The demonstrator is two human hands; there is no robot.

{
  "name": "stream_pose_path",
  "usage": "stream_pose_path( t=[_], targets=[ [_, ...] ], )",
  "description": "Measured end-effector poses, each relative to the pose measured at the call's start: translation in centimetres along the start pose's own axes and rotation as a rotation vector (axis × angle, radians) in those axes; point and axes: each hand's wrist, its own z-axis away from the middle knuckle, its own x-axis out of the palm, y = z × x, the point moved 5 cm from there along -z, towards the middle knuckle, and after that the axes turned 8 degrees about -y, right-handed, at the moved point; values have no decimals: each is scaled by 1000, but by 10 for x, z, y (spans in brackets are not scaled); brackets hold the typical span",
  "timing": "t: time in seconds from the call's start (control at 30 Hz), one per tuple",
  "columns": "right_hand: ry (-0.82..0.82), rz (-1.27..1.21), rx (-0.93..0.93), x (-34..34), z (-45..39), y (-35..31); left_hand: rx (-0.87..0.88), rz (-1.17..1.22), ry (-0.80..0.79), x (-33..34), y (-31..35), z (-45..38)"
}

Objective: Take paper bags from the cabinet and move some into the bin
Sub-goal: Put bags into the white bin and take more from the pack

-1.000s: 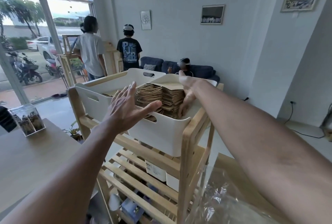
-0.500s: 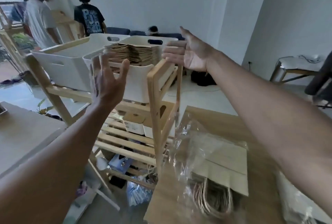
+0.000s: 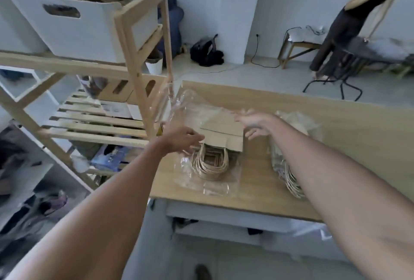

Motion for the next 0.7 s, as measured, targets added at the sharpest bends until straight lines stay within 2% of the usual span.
stream_pose_path(
  t=[0.1, 0.2, 0.3, 0.4, 0.7],
  targets=[
    [36, -46, 74, -2, -4, 34, 73, 86, 168, 12, 2, -30],
    [34, -74, 90, 4, -17, 52, 112, 17, 293, 14, 14, -53],
    [48, -174, 74, 10, -35, 62, 80, -238, 298, 16, 17, -75],
    [49, -213, 67, 17, -52, 65, -25, -451, 322, 11, 9, -92],
    [-18, -329, 67, 32, -74, 53, -174, -677, 293, 0, 9, -98]
  ],
)
